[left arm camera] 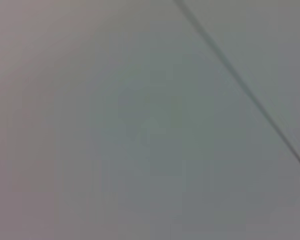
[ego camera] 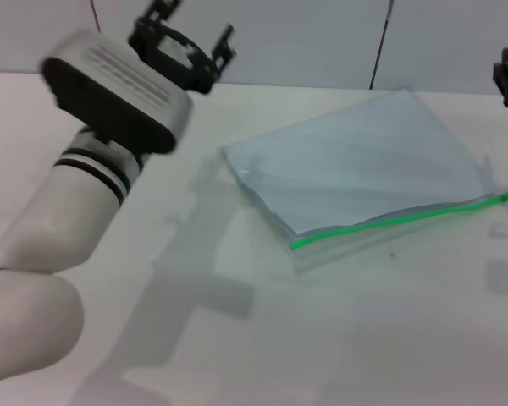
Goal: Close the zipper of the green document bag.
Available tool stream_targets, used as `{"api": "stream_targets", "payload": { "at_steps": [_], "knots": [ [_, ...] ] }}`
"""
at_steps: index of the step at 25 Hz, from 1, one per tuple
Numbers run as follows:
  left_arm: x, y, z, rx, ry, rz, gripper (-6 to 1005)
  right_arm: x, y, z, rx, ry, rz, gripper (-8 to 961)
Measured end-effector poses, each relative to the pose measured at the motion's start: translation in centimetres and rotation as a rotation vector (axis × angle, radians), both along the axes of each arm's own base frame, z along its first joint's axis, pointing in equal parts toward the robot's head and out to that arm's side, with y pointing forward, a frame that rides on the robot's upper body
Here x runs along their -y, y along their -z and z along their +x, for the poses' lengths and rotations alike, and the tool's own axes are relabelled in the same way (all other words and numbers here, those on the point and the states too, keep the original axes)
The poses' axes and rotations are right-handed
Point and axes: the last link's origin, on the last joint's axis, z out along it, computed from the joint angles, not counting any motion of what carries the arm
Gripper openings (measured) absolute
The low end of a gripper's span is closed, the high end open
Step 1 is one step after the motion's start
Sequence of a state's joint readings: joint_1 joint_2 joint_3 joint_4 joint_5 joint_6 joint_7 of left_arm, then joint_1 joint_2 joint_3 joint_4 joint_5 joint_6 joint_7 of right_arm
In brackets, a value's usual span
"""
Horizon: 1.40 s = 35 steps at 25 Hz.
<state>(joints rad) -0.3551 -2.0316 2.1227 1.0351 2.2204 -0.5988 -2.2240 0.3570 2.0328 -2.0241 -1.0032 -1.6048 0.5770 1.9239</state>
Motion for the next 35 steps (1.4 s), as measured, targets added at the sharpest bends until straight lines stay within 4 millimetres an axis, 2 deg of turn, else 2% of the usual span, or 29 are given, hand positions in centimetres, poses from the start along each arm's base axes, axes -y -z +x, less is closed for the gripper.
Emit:
{"api": "stream_targets", "payload": {
  "at_steps": [2, 7, 14, 23, 35],
  "knots": [
    [0.0, -0.6, -0.2, 0.118, -0.015, 0.007, 686, 0.0, -0.1, -0.6, -0.081, -0.015, 0.012, 713],
    [-0.1, -1.7, -0.7, 0.338, -0.042, -0.027, 699, 0.2, -0.1, -2.0, -0.258, -0.056, -0.016, 756],
    [0.2, -2.5, -0.6, 0.418, -0.055, -0.059, 702, 1.7, -1.1, -3.4, -0.353, -0.126, -0.073, 754],
    [1.2, -4.5, 0.7, 0.447, -0.078, -0.146, 699, 4.6, -2.4, -4.3, -0.377, -0.173, -0.085, 752],
    [1.5, -4.9, 0.6, 0.421, -0.095, -0.129, 699, 4.7, -2.6, -3.2, -0.374, -0.143, -0.077, 751]
  ]
}}
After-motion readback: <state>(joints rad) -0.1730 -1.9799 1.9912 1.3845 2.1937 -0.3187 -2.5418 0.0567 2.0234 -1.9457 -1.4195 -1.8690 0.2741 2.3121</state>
